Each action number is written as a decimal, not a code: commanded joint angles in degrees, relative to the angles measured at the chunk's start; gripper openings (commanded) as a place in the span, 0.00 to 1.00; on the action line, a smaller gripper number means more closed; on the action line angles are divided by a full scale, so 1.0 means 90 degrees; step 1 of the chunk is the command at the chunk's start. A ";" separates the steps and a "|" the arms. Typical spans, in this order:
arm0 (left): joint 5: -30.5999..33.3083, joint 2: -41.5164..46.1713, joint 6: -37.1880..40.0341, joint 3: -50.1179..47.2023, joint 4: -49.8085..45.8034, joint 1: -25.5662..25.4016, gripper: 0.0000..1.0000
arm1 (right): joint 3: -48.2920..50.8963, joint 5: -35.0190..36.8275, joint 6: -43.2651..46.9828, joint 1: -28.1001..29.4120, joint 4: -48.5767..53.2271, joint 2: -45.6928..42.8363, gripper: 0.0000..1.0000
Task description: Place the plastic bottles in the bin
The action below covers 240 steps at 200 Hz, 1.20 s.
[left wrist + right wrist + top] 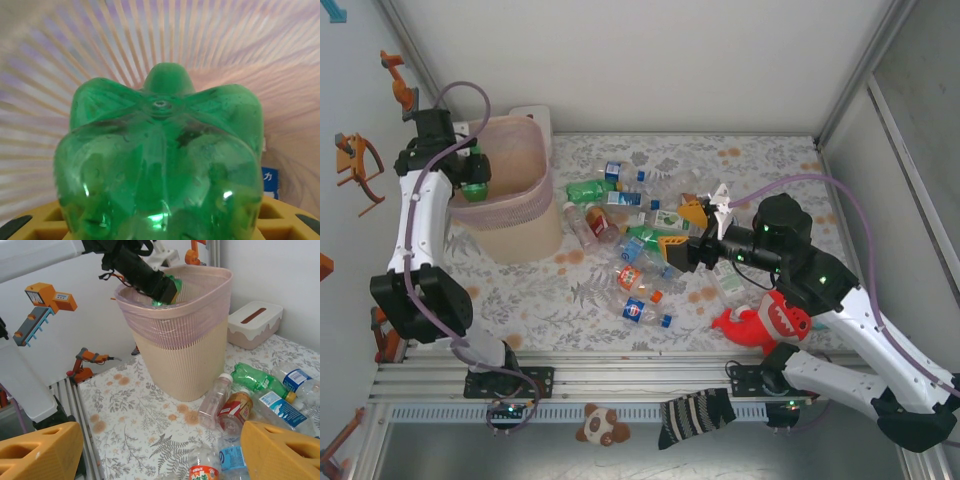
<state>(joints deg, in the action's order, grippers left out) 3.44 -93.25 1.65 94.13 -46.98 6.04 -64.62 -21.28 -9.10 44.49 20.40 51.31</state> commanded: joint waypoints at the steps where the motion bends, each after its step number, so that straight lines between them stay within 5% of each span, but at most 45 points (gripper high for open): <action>1: -0.0031 -0.0243 -0.0086 -0.0067 -0.0351 0.0047 0.44 | -0.0007 0.0089 0.0104 0.0003 0.0038 -0.0030 0.81; 146: -0.0487 -0.2314 -0.0076 -0.0060 -0.0933 0.0017 0.49 | 0.0067 0.0069 0.0075 0.0008 -0.0145 0.0070 0.81; 240: -0.0481 -0.1786 -0.0080 -0.0097 -0.0882 -0.0032 0.69 | -0.0071 0.0526 0.0056 0.0008 0.0232 0.0025 0.81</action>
<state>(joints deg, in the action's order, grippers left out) 0.19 -112.97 0.84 92.71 -52.34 5.63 -64.45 -19.79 -8.95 44.49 20.47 52.18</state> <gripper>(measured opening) 0.685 0.811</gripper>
